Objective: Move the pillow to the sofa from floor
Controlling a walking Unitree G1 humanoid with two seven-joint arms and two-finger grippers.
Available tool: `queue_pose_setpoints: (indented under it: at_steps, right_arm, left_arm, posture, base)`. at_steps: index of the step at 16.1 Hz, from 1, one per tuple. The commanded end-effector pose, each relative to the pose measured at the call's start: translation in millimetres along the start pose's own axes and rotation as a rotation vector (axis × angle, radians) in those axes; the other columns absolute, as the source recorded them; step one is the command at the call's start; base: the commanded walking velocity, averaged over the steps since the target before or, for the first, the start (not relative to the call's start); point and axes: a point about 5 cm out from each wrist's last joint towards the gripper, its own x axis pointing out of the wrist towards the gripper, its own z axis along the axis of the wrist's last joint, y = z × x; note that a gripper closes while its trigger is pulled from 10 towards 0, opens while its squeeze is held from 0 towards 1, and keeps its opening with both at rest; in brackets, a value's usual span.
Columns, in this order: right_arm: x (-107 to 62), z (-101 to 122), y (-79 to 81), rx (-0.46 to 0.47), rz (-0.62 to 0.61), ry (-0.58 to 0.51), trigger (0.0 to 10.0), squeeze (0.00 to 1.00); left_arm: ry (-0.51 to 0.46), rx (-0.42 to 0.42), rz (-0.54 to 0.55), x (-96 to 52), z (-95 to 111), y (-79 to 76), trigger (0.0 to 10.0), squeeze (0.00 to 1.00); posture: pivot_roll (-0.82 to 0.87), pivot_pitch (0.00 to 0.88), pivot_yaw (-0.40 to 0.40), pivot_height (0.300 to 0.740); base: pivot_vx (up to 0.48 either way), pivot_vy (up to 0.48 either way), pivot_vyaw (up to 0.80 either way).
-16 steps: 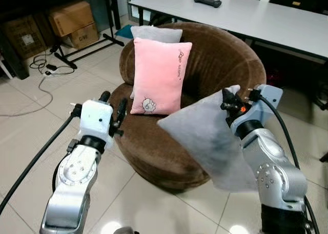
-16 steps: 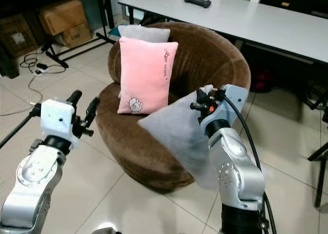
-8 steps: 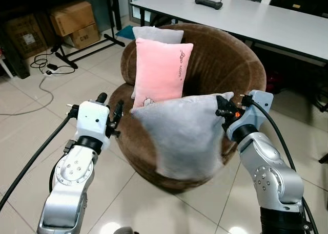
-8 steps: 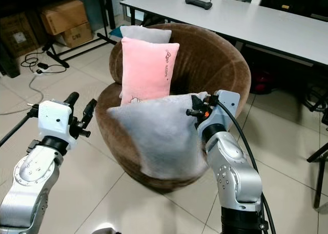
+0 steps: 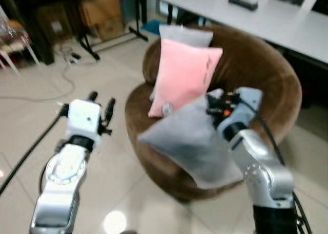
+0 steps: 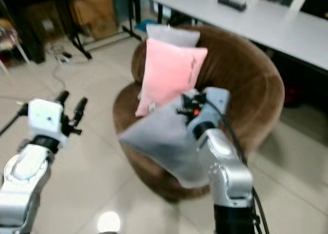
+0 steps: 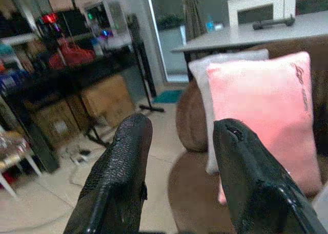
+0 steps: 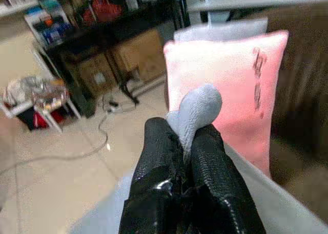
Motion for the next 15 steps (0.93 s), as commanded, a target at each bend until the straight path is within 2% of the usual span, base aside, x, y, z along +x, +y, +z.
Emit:
queue_pose_setpoints:
  at_steps: [1,9,14,15]
  right_arm:
    - [-2.6,16.5,-4.7,-0.032,-0.006,-0.083,10.0,0.0]
    - [-2.1,16.8,-3.9,-0.002,-0.018,-0.097,10.0,0.0]
    - [-4.1,17.3,-5.6,0.001,-0.028,-0.1,10.0,0.0]
    - [-4.5,17.5,-5.5,0.001,-0.027,-0.102,10.0,0.0]
  left_arm:
    - [-0.021,-0.01,-0.045,3.3,4.3,-10.5,10.0,0.0]
    - [-0.023,-0.003,-0.072,2.1,4.9,-12.0,10.0,0.0]
    - [-0.022,-0.004,-0.087,0.6,5.1,-13.7,10.0,0.0]
    - [-0.022,-0.005,-0.089,0.4,5.0,-14.1,10.0,0.0]
  posture:
    - [0.07,0.0,-0.023,0.74]
    - [0.08,0.0,-0.016,0.74]
    - [0.08,0.0,-0.012,0.74]
    - [0.08,0.0,-0.012,0.74]
  base:
    - [0.375,0.0,0.0]
    - [0.373,0.0,0.0]
    - [0.375,0.0,-0.8]
    - [0.371,0.0,0.0]
